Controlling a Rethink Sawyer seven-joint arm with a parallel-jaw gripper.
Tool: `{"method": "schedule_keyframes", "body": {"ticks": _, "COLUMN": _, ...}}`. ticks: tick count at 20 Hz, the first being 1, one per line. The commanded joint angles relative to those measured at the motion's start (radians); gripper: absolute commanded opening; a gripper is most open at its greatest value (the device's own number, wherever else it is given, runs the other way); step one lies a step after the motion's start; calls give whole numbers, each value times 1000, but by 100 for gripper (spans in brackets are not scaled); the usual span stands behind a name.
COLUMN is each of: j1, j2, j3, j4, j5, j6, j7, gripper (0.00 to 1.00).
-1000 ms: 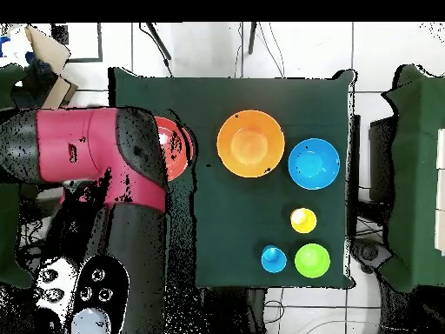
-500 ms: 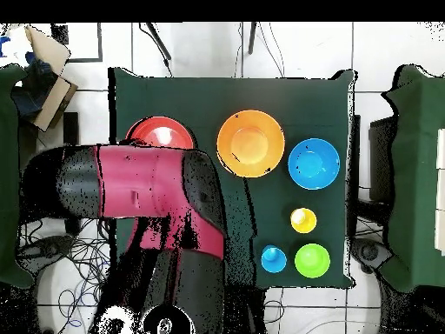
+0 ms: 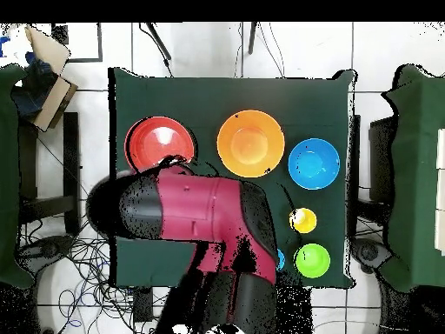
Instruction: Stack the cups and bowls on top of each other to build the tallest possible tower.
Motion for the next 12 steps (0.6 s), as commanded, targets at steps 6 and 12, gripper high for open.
{"method": "schedule_keyframes", "body": {"ticks": 6, "j1": -137, "j2": -15, "j3": 204, "j4": 218, "j5": -121, "j6": -117, "j7": -280, "gripper": 100}}
{"method": "schedule_keyframes", "body": {"ticks": 12, "j1": -269, "j2": -41, "j3": 288, "j4": 293, "j5": -158, "j6": -193, "j7": -337, "gripper": 100}}
